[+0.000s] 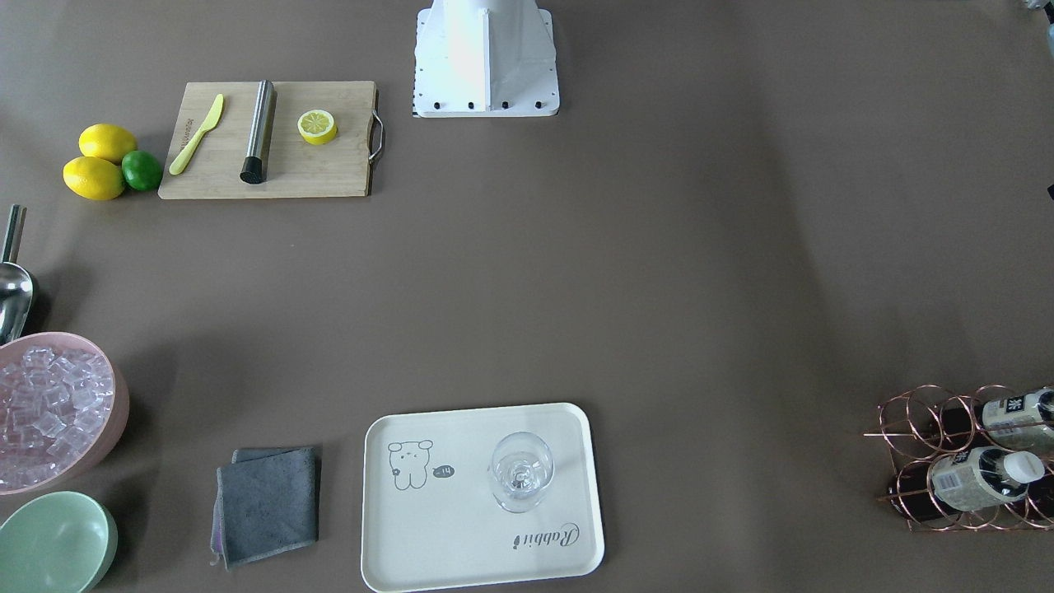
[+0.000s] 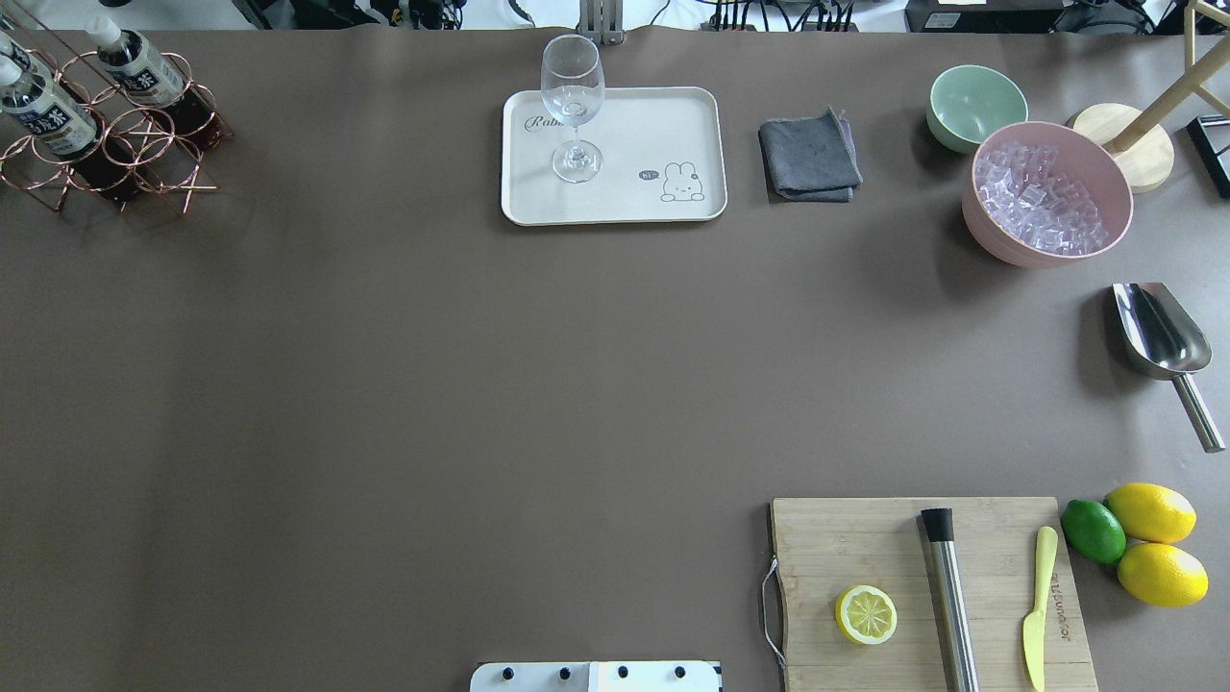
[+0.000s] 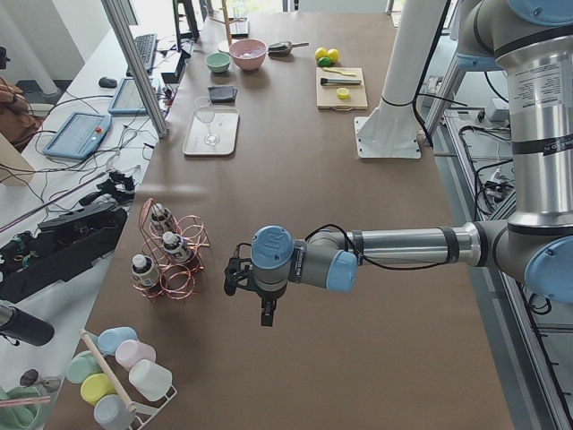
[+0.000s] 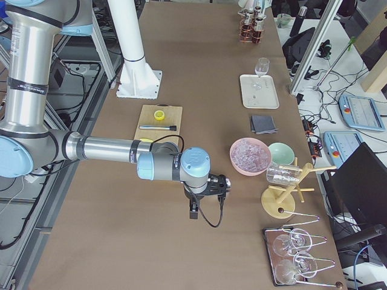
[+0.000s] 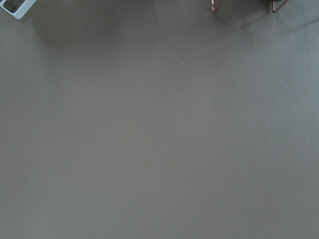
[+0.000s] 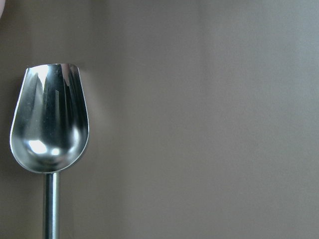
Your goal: Take tea from basket to plate
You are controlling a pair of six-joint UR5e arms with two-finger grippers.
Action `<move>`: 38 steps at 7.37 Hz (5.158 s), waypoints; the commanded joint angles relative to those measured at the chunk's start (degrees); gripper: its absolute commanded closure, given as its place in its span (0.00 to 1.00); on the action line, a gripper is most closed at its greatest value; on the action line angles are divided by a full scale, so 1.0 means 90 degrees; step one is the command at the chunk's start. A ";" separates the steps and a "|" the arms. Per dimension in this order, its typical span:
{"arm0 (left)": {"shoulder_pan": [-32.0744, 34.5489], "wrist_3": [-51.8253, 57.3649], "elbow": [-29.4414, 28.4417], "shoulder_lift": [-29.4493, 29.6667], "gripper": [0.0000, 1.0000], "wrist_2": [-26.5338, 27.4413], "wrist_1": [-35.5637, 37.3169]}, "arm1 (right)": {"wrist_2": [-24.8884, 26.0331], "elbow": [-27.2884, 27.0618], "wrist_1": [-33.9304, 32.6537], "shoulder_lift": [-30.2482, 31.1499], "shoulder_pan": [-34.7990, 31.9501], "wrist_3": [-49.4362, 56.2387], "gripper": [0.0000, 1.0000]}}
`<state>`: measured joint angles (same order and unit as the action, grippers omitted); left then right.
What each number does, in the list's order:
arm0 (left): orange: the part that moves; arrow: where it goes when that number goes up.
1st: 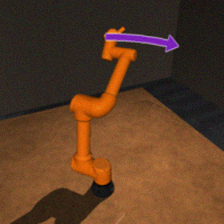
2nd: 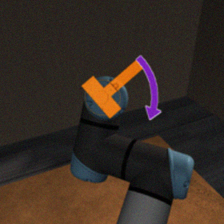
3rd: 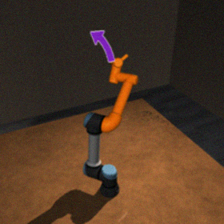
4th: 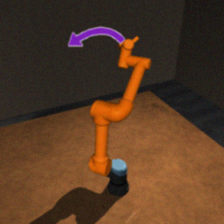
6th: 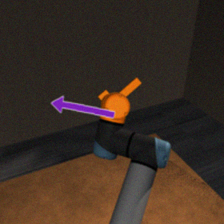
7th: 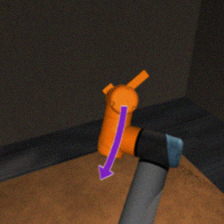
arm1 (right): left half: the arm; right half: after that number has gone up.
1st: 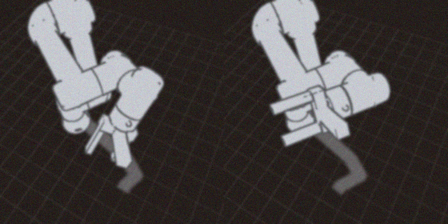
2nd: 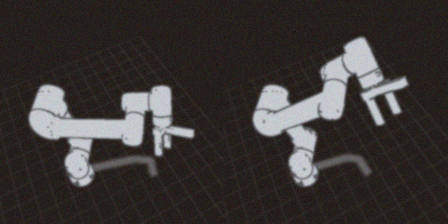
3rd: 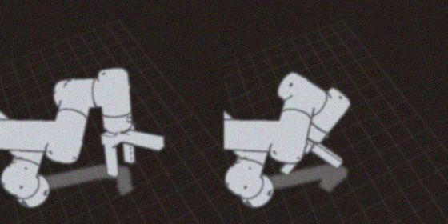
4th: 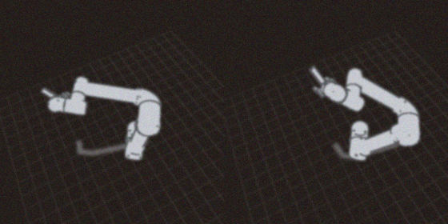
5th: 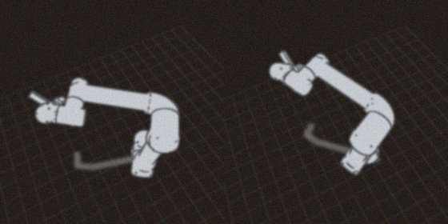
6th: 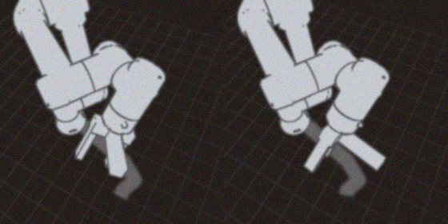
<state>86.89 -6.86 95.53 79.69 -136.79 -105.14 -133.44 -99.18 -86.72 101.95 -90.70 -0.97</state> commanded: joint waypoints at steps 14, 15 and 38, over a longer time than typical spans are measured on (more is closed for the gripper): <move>0.0081 0.0000 0.0225 -0.0310 0.02 -0.0016 -0.0046 | 0.0052 0.0122 0.0006 -0.0010 -0.0010 0.0000 0.00; 0.0072 0.0000 0.0215 -0.0310 0.02 -0.0006 -0.0046 | 0.0052 0.0132 0.0006 -0.0010 -0.0010 0.0000 0.00; 0.0062 -0.2925 0.0137 0.0448 0.02 -0.0025 0.0022 | -0.0807 -0.0103 0.1100 -0.0710 0.0370 -0.0029 0.00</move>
<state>87.56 -15.05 97.04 79.13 -136.93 -105.08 -140.02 -99.97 -76.91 98.88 -89.22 -1.17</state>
